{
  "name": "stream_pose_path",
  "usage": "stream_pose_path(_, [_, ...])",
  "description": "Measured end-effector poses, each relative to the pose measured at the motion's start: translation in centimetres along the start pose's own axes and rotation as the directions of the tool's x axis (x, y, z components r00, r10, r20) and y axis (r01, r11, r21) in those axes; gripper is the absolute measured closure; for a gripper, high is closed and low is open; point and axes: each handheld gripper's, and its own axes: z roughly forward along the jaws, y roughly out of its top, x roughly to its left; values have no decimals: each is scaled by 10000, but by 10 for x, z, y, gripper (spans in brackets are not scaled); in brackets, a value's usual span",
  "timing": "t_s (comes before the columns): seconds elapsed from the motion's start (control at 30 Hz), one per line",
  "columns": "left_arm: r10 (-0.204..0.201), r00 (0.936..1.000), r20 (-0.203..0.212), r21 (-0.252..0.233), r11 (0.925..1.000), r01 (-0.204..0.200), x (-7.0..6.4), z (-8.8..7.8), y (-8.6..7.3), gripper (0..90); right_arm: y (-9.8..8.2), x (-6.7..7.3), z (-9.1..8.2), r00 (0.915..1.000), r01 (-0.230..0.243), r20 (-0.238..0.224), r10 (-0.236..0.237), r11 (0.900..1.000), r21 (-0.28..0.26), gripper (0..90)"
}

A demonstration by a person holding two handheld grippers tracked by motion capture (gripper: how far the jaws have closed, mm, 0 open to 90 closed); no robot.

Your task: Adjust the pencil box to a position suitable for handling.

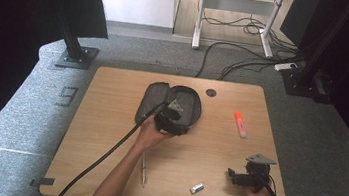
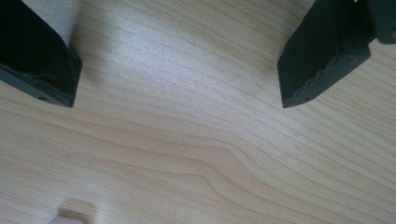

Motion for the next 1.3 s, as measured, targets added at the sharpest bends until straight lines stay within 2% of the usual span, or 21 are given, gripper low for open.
stream_pose_path(0.17, [86,9998,194,166,9998,-89,0,13,5,381,0,0,0,10000,4,-1,-4,10000,1,0])
stream_pose_path(0.27, [99,9997,235,77,9999,-101,0,19,6,443,0,0,0,10000,2,-1,-2,10000,-1,0])
stream_pose_path(0.3, [-27,9998,194,116,9999,25,1,22,4,503,0,0,0,10000,-1,0,1,10000,0,0])
stream_pose_path(0.4, [-145,9997,182,246,9996,141,3,25,3,548,0,0,0,10000,0,1,0,10000,-1,0])
stream_pose_path(0.53, [-160,9999,35,480,9987,158,3,30,0,695,0,0,0,10000,-2,1,2,10000,1,0])
stream_pose_path(0.57, [-186,9998,57,480,9987,183,4,31,-1,695,0,0,0,10000,-2,1,2,10000,1,0])
stream_pose_path(0.6, [-185,9998,75,490,9986,181,4,31,-1,787,0,0,0,10000,2,0,-2,10000,-3,0])
stream_pose_path(0.7, [-192,9997,155,492,9986,184,3,30,-1,833,0,0,0,10000,1,1,-1,10000,-2,0])
stream_pose_path(0.73, [-74,9999,110,534,9986,68,0,30,-1,860,0,0,0,10000,3,1,-3,10000,-2,0])
stream_pose_path(0.8, [-19,9999,127,547,9985,12,-1,30,-1,867,0,0,0,10000,-6,1,6,10000,2,0])
stream_pose_path(1.03, [248,9975,668,549,9981,-285,-17,30,-2,871,0,0,0,10000,1,1,-1,10000,0,0])
stream_pose_path(1.3, [565,9905,1254,551,9964,-638,-38,29,-3,873,0,0,0,10000,-3,-1,3,10000,4,0])
